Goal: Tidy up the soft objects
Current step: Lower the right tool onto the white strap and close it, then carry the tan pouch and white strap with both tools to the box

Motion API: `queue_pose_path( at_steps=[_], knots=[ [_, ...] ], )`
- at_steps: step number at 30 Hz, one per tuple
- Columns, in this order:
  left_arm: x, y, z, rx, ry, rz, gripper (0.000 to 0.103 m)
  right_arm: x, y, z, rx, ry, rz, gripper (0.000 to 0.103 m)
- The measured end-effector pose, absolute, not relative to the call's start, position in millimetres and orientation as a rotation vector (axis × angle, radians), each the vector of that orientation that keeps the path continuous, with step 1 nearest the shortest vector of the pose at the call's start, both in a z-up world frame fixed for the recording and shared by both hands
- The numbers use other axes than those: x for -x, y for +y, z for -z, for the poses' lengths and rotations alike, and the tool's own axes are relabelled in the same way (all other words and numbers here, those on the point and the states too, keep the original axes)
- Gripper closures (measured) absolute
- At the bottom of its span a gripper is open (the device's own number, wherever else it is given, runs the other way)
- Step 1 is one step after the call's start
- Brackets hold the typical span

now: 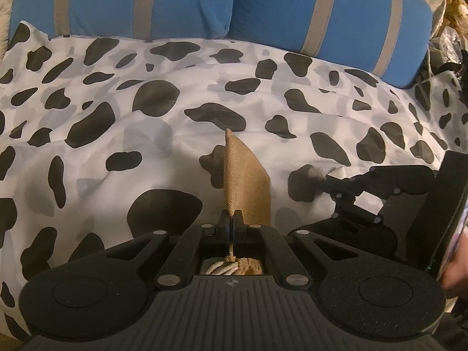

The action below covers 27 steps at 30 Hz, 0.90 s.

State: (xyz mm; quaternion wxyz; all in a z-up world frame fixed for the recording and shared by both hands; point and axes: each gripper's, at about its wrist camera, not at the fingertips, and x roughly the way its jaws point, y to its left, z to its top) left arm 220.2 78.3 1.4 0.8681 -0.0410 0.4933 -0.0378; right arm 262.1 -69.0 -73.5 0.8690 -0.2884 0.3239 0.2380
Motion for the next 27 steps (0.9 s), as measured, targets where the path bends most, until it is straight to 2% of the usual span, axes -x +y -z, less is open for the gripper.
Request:
queue_pose_path(
  at_steps=[13, 27],
  knots=[
    [-214.6, 71.0, -14.5, 0.142, 0.934, 0.102, 0.101, -250.7, -107.6, 19.5, 0.434, 0.572, -0.387, 0.099],
    [-200.1, 37.4, -28.6, 0.136, 0.837, 0.141, 0.101, -200.1, -167.8, -11.5, 0.271, 0.607, -0.341, 0.099]
  ],
)
